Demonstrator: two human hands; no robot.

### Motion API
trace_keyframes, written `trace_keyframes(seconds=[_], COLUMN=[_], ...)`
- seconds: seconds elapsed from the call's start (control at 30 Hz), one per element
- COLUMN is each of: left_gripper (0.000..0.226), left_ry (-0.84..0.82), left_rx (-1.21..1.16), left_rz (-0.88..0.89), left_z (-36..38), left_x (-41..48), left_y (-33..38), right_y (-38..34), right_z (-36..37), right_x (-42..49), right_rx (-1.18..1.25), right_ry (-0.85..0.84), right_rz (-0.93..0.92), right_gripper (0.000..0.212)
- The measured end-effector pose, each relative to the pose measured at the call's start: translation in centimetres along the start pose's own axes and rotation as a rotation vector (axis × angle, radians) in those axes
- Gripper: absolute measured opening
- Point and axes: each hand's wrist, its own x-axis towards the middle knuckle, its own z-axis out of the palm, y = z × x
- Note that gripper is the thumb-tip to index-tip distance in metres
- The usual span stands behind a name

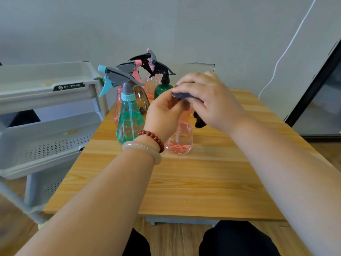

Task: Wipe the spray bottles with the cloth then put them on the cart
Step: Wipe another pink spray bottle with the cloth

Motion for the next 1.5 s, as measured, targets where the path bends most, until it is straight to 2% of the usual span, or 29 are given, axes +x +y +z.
trace_keyframes(seconds=[0.13, 0.27, 0.4, 0.57, 0.73, 0.9, 1.07, 1.23, 1.3, 1.4, 1.5], left_gripper=[0.017, 0.016, 0.016, 0.016, 0.02, 0.019, 0.021, 0.02, 0.019, 0.021, 0.023], left_ry=[-0.002, 0.003, -0.007, 0.002, -0.006, -0.006, -0.022, -0.024, -0.023, -0.035, -0.046], left_rx=[-0.048, -0.025, -0.04, -0.016, -0.055, -0.004, -0.047, -0.009, -0.015, -0.038, -0.043], left_rz=[-0.016, -0.004, 0.003, 0.007, -0.006, 0.013, -0.009, 0.022, 0.008, -0.01, -0.002], left_z=[-0.1, -0.2, -0.2, -0.3, -0.2, -0.3, -0.3, -0.3, -0.2, -0.2, -0.5], left_x=[0.2, 0.1, 0.3, 0.0, 0.1, 0.2, 0.2, 0.2, 0.2, 0.1, 0.0], left_y=[-0.2, -0.6, -0.4, -0.5, -0.3, -0.6, -0.5, -0.4, -0.3, -0.2, 0.0], right_y=[0.4, -0.3, 0.3, -0.8, 0.5, -0.6, 0.0, -1.1, -0.4, -0.8, -1.3], right_z=[-0.2, 0.1, -0.3, 0.6, 0.6, 1.9, 2.2, 3.0, 2.8, 3.1, 3.4], right_x=[0.1, -0.2, 0.1, -0.3, -0.1, -0.9, -0.2, -1.4, -1.2, -0.8, -1.5], right_rx=[-0.003, 0.012, -0.009, -0.008, -0.043, -0.053, 0.025, -0.002, -0.007, 0.099, 0.186], right_ry=[0.065, -0.013, 0.058, 0.042, 0.229, 0.191, 0.39, 0.307, 0.35, 0.502, 0.586], right_rz=[0.103, -0.017, 0.076, -0.024, 0.246, 0.013, 0.309, 0.151, 0.223, 0.384, 0.415], right_gripper=[0.028, 0.026, 0.029, 0.028, 0.028, 0.026, 0.029, 0.03, 0.032, 0.03, 0.026])
